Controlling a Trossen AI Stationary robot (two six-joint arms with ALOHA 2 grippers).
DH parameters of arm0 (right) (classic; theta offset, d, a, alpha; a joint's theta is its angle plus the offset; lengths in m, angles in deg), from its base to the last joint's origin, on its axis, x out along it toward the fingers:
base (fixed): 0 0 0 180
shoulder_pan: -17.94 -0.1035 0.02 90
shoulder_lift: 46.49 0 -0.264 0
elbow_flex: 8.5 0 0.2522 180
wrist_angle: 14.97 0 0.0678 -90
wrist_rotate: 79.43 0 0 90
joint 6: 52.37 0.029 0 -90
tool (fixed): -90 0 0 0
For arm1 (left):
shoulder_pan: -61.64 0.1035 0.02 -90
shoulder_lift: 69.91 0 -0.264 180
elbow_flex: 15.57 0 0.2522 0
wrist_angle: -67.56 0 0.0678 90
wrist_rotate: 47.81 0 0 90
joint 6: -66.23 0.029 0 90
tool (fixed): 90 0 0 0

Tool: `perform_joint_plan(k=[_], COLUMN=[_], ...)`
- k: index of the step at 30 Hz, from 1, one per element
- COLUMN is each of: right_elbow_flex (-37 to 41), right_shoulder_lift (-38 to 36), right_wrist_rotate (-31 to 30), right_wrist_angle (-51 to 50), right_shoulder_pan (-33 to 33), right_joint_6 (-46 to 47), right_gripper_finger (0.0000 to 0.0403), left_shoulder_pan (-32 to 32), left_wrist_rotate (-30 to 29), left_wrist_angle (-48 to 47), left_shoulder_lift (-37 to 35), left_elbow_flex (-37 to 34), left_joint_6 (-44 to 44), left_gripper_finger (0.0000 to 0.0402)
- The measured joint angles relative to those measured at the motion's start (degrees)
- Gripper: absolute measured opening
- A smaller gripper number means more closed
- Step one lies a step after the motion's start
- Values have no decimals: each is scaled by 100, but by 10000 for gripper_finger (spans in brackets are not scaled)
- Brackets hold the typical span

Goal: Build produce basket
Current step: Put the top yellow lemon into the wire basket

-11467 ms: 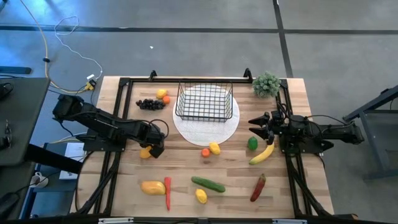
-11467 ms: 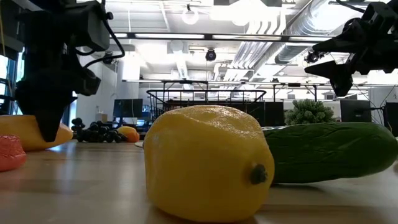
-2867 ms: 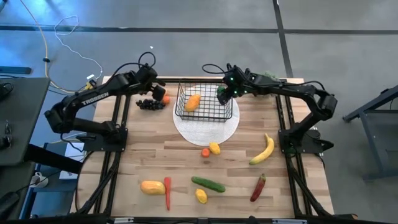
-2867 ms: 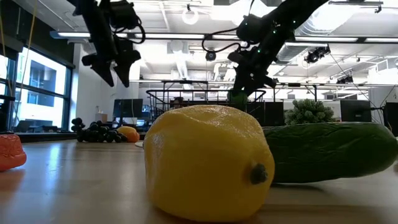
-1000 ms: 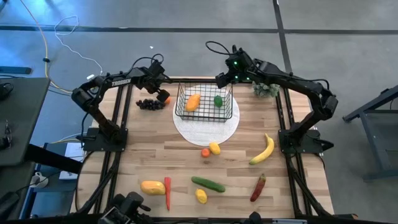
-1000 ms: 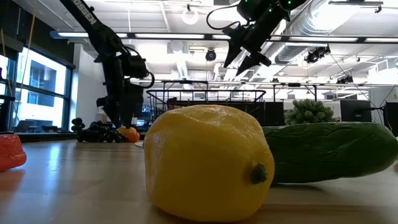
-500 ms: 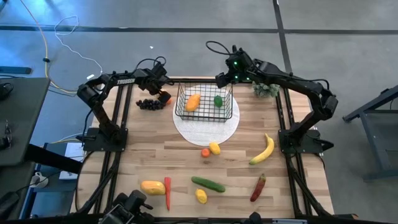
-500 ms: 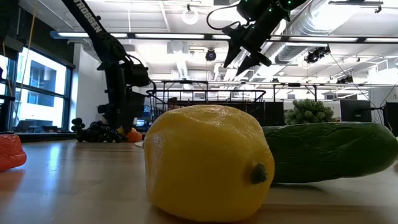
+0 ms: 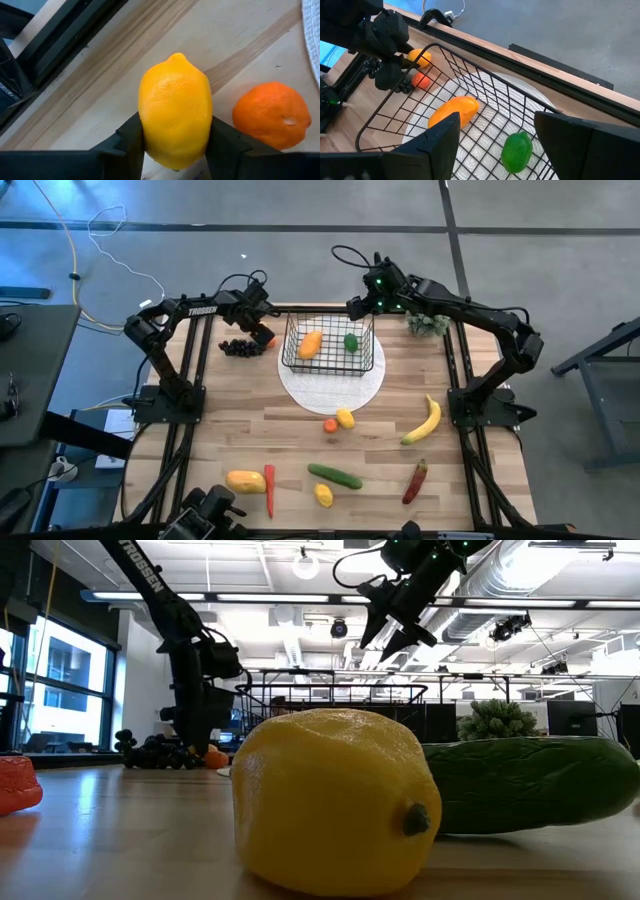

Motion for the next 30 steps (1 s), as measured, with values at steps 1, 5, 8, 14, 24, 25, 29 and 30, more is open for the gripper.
perform_joint_plan(k=[1, 5, 8, 14, 24, 25, 29, 30], right_elbow_flex=[0, 1, 0, 1, 0, 1, 1, 2], right_shoulder_lift=[0, 0, 0, 0, 0, 0, 0, 0], right_wrist_rotate=[0, 2, 2, 5, -408, -517, -772, -779], right_wrist_angle=[0, 2, 2, 2, 4, 5, 7, 7], right_shoulder_pan=[0, 0, 0, 0, 15, 15, 59, 87], right_joint_6=[3, -16, -17, -21, 4, 12, 111, 111], right_gripper_finger=[236, 236, 236, 236, 236, 236, 236, 236], left_shoulder_pan=[0, 0, 0, 0, -77, -106, -351, -439], left_wrist_rotate=[0, -1, -2, -159, 320, 440, 1050, 1205], left_wrist_angle=[-20, -337, -578, -969, -966, -936, -754, -639], left_shoulder_lift=[0, 0, -12, -243, -869, -888, -907, -912], left_elbow_flex=[6, 237, 499, 1095, 2124, 2188, 2343, 2347], left_joint_6=[-3, -99, -138, -260, -823, -906, -1210, -1303], left_gripper_finger=[145, 144, 144, 144, 144, 144, 144, 144])
